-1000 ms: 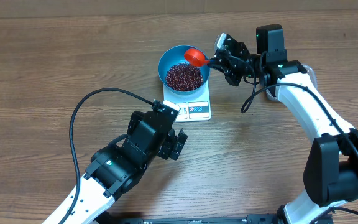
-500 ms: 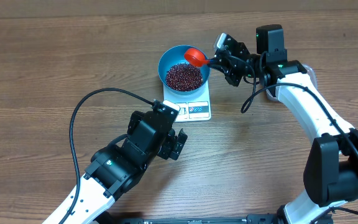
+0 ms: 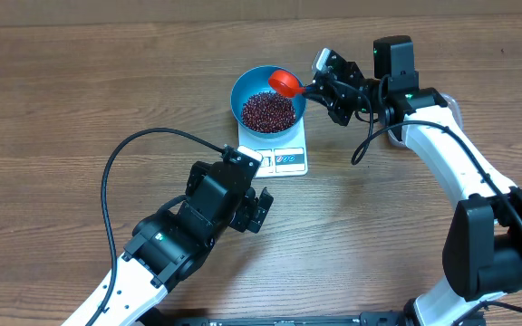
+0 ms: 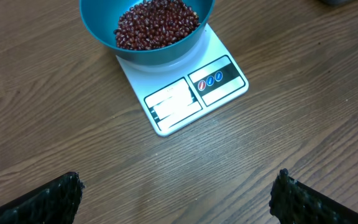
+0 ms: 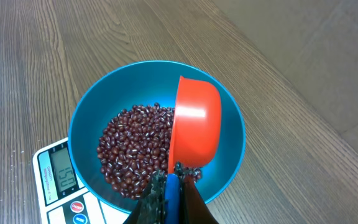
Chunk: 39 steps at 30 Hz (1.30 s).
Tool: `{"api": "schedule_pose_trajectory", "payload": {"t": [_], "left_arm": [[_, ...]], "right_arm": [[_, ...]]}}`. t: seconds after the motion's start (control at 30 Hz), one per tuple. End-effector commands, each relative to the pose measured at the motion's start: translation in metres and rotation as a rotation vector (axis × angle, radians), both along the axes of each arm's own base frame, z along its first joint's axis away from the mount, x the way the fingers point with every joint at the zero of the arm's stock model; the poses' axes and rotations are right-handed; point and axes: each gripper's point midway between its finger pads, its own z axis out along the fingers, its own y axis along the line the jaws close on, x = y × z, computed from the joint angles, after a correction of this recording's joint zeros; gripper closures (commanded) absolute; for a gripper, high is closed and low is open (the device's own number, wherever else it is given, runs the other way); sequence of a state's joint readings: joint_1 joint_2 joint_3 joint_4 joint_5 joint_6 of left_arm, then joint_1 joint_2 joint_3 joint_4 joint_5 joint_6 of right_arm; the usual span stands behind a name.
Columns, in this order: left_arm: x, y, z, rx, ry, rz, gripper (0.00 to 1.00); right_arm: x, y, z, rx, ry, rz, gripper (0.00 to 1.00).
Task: Scoop item into bowl and weigh 150g on scale
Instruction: 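Tilt the scoop further to pour remaining beans into the bowl, then carry the empty scoop right back over the bean tub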
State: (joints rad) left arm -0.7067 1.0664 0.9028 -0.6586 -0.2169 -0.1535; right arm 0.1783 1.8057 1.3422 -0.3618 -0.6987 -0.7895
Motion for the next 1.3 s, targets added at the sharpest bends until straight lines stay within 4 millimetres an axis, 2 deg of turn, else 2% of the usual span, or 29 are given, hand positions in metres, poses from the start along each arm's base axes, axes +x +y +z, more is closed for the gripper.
{"api": "schedule_pose_trajectory", "payload": {"t": [0.0,0.27,0.4,0.53,0.7,0.83,0.97,1.2,1.27], "left_arm": [[0.0,-0.001,-0.004,0.012,0.007,-0.011,0.01],[0.0,-0.001,-0.004,0.011,0.007,-0.011,0.0],[0.0,-0.001,-0.004,0.011,0.007,-0.011,0.01],[0.0,-0.001,-0.004,0.011,0.007,-0.011,0.0],[0.0,-0.001,-0.004,0.011,0.007,-0.011,0.0],[0.0,-0.001,-0.004,0.012,0.007,-0.011,0.0],[0.0,-0.001,-0.004,0.011,0.007,-0.011,0.01],[0.0,-0.001,-0.004,0.012,0.007,-0.011,0.01],[0.0,-0.001,-0.004,0.011,0.007,-0.011,0.0]], "right_arm": [[0.0,0.003,-0.001,-0.003,-0.003,0.007,0.96],[0.0,0.003,0.0,0.003,0.004,0.004,0.96],[0.001,0.003,0.006,0.06,0.088,-0.064,0.96],[0.003,-0.002,0.02,0.156,0.209,-0.18,0.96],[0.002,-0.018,0.052,0.262,0.281,-0.298,0.96],[-0.004,-0.036,0.081,0.313,0.276,-0.358,0.96],[-0.016,-0.059,0.101,0.349,0.309,-0.434,0.96],[-0.03,-0.116,0.118,0.436,0.399,-0.629,0.96],[-0.03,-0.138,0.119,0.468,0.421,-0.703,0.96]]}}
